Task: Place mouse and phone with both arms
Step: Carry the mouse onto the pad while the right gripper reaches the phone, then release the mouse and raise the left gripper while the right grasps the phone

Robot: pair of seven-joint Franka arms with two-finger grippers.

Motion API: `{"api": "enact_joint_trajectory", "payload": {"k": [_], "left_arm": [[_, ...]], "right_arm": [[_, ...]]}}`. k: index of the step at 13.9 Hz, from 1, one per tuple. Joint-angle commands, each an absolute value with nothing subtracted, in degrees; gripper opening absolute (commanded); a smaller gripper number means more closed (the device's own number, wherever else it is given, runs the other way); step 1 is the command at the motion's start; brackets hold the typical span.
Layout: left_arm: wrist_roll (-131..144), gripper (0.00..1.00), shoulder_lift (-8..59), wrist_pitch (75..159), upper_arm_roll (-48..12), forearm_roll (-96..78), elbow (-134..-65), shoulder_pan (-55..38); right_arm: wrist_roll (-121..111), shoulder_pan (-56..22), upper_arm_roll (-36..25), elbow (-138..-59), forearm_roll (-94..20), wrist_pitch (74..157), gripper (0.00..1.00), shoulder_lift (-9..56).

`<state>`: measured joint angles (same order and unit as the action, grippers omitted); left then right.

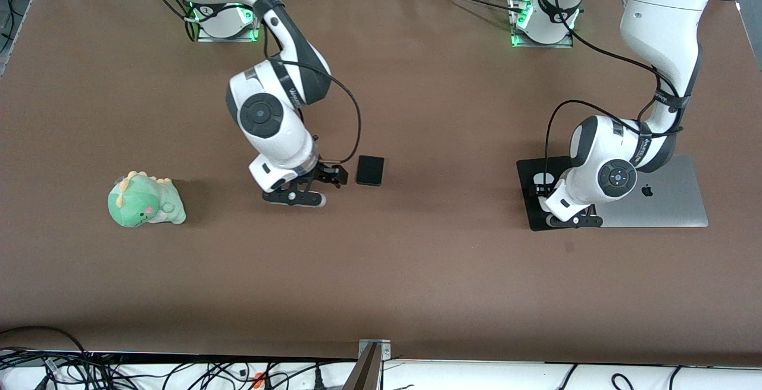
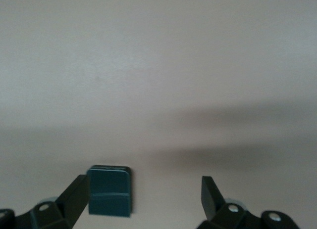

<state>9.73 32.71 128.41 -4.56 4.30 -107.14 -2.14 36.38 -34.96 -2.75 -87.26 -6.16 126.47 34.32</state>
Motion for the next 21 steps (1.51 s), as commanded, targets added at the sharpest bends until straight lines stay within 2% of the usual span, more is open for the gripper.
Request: {"api": "enact_joint_trajectory", "payload": {"k": [1, 3, 6, 8, 10, 12, 16, 19, 21], "left_arm": [[9.5, 1.00, 29.5, 127.3, -5.3, 5.8, -106.6, -1.7], [9.1, 1.00, 27.9, 119.6, -5.3, 5.9, -101.8, -2.2], [7.5, 1.00, 27.5, 103.6, -5.0, 5.9, -88.5, -1.8], [5.9, 1.00, 27.2, 94.0, -4.8, 5.9, -82.9, -1.6], [2.1, 1.00, 25.2, 88.2, -4.7, 5.9, -78.7, -1.6], [0.5, 1.00, 19.5, 87.8, -4.7, 5.0, -79.4, -1.6], [-0.1, 1.00, 8.4, 89.4, -4.4, 4.7, -87.3, -1.5], [0.1, 1.00, -1.4, 103.5, -4.5, 4.7, -103.1, 0.3], [-0.2, 1.00, -4.0, 106.7, -4.5, 3.8, -106.9, 2.5]], "right_arm": [[43.2, -39.4, -3.5, -86.5, -4.7, 132.4, 1.00, 38.8], [47.3, -41.2, -3.5, -86.5, -0.8, 134.9, 1.00, 41.2], [51.3, -43.2, -3.6, -86.2, 1.7, 136.5, 1.00, 43.8], [51.6, -44.4, -3.7, -86.2, 2.1, 136.8, 1.00, 45.2], [54.7, -45.5, -3.8, -86.0, 3.2, 137.0, 1.00, 46.4], [55.8, -45.6, -3.9, -84.8, 4.4, 137.0, 1.00, 47.7], [56.5, -46.1, -3.9, -84.7, 4.5, 137.6, 1.00, 48.4], [57.9, -46.2, -3.9, -83.9, 4.6, 138.8, 1.00, 49.5], [58.5, -47.2, -4.0, -82.2, 4.7, 138.8, 1.00, 51.1]]}}
